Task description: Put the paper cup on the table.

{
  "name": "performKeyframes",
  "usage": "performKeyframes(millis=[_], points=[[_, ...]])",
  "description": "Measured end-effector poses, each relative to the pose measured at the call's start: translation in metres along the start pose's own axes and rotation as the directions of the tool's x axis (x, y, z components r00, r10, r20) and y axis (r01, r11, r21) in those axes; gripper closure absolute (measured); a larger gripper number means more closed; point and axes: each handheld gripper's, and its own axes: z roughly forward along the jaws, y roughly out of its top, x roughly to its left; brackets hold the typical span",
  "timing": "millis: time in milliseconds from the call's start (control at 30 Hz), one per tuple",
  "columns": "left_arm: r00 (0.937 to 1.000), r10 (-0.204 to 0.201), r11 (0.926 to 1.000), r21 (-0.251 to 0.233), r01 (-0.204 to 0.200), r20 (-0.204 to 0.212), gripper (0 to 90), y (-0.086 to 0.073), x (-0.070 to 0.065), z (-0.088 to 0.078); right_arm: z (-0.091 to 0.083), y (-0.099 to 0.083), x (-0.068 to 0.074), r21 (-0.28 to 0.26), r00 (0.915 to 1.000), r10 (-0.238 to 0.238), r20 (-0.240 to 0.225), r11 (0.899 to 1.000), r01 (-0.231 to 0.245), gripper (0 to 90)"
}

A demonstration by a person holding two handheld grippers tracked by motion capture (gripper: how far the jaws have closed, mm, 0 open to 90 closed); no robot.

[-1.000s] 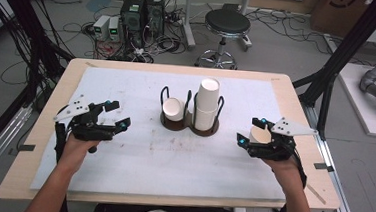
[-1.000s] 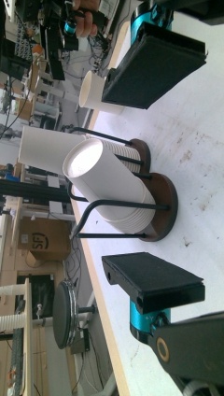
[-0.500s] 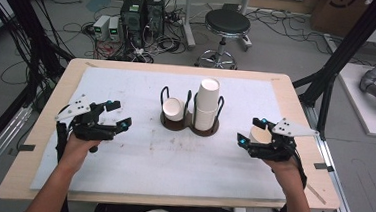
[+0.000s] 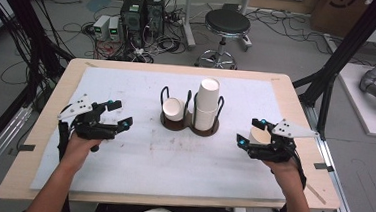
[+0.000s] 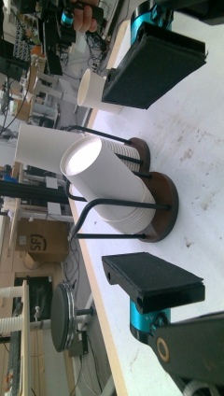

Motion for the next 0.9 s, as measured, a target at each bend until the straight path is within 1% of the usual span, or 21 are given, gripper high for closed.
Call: performKeyframes(millis=[67,233,633,733,900], points=[[1.0,-0.003,1.0,-0.005,0.003,0.003,18.6,0.0004,-0.0006,-0.0001,-0.0009,0.0005,0.0003,-0.003,0.9999,-0.002,0.01,1.0,0.002,20.2],[1.0,0.001,1.0,-0.004,-0.001,0.008,18.6,0.0007,-0.0016,0.0018,-0.0039,-0.0008,0.0011,-0.007,0.9998,0.006,0.017,1.0,-0.006,20.2],[1.0,-0.001,1.0,-0.003,0.001,0.007,18.6,0.0003,-0.0018,0.0017,-0.0028,-0.0008,0.0002,-0.004,0.9999,0.001,0.016,1.0,-0.001,20.2],[1.0,-0.002,1.0,0.004,0.002,0.006,18.6,-0.0004,-0.0015,0.0009,-0.0025,-0.0006,-0.0001,-0.003,0.9999,0.002,0.016,1.0,-0.001,20.3],[1.0,-0.001,1.0,-0.002,0.001,0.002,18.6,0.0003,-0.0024,0.0011,-0.0005,-0.0013,-0.0014,-0.001,0.9999,-0.003,0.014,1.0,0.003,20.2]])
